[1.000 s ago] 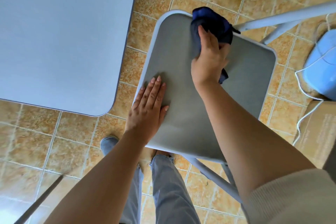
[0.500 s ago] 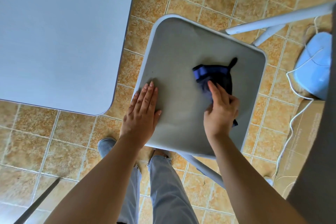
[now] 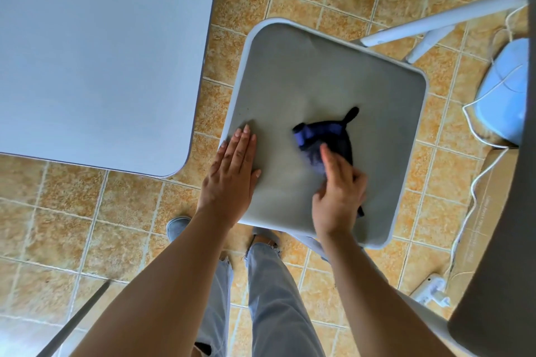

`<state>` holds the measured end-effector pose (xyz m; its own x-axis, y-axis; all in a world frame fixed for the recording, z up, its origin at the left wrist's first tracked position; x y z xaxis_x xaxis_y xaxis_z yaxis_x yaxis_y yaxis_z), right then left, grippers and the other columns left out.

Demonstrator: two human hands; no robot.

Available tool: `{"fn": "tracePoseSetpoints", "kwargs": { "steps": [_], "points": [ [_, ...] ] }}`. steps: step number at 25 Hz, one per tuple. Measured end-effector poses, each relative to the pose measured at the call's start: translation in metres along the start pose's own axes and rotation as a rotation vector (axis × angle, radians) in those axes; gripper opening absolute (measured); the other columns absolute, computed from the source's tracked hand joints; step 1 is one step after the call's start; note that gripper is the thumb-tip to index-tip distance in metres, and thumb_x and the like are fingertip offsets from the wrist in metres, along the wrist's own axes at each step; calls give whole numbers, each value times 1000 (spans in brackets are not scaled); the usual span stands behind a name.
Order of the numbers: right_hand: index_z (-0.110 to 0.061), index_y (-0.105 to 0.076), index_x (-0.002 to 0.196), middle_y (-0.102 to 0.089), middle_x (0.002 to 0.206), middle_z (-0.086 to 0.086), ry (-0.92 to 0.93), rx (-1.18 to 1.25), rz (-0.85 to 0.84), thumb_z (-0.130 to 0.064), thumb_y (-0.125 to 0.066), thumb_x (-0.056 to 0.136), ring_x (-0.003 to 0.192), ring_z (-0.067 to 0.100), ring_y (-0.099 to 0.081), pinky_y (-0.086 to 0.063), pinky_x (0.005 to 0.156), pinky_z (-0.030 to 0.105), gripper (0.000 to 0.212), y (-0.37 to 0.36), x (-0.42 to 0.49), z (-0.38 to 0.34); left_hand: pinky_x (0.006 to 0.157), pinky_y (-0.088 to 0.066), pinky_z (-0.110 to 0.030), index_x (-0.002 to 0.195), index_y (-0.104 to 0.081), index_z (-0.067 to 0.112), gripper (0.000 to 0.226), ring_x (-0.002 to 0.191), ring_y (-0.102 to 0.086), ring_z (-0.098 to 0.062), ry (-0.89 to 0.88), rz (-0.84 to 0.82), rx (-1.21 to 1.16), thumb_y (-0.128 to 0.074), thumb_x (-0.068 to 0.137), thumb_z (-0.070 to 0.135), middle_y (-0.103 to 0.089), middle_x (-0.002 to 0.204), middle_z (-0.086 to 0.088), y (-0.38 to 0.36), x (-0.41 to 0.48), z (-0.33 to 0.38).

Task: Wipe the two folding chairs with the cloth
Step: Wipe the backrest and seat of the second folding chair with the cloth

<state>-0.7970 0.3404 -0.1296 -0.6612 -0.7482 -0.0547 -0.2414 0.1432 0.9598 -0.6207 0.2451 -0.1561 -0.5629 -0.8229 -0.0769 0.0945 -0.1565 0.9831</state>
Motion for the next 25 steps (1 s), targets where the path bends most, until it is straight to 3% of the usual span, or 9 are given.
{"fn": "tracePoseSetpoints", "kwargs": {
  "steps": [2, 5, 11, 15, 22, 25],
  "points": [
    [-31, -49, 137, -58, 130, -6, -120, 32, 72, -2, -39, 69, 99, 34, -48, -44, 76, 47, 75, 6, 30, 16, 118, -23, -38, 149, -24, 4, 60, 145, -21, -22, 0, -6, -4, -35, 99, 34, -21, 157, -12, 0, -3, -1],
    [-30, -49, 137, -57, 131, -5, -126, 79, 122, -1, -44, 74, 98, 36, -49, -47, 70, 48, 70, 1, 74, -9, 117, -24, -39, 149, -24, 4, 60, 145, -21, -22, 22, -27, -8, -35, 98, 32, -21, 157, -11, -1, -16, -3],
    [-30, -48, 138, -56, 133, -9, 218, 41, -17, 2, -60, 71, 102, 35, -49, -44, 69, 44, 75, -27, 67, -124, 119, -17, -36, 151, -18, 5, 58, 147, -15, -22, 79, -59, -90, -27, 99, 30, -15, 159, -10, 8, -28, -17],
    [-36, -46, 137, -54, 133, -15, 380, 30, -112, 0, -57, 75, 103, 28, -49, -46, 73, 46, 72, -35, 1, -129, 120, -14, -35, 152, -13, 5, 58, 148, -8, -19, 55, -58, -155, -22, 100, 30, -11, 160, -9, 26, -24, -20],
    [-34, -51, 134, -58, 131, -14, 92, 277, -149, 4, -46, 74, 98, 26, -50, -50, 83, 47, 71, -39, -119, -128, 116, -27, -40, 148, -27, 1, 54, 145, -22, -24, -11, 23, -157, -26, 101, 26, -24, 156, -14, 72, -32, -58],
    [-25, -55, 133, -61, 129, -5, -167, 519, -17, 8, -42, 77, 96, 22, -49, -46, 93, 33, 66, -21, -125, -138, 118, -24, -39, 148, -25, 1, 54, 146, -19, -24, -21, 21, -132, -27, 102, 27, -22, 157, -14, 86, -36, -90]
  ]
}}
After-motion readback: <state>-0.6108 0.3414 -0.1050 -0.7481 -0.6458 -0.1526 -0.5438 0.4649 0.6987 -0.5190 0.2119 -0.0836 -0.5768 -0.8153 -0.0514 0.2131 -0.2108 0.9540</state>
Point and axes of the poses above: each hand's wrist, its own x-axis towards the middle knuckle, its own y-axis out of the back of the hand, z = x × y, the point moved 10 cm from there along x, towards the middle knuckle
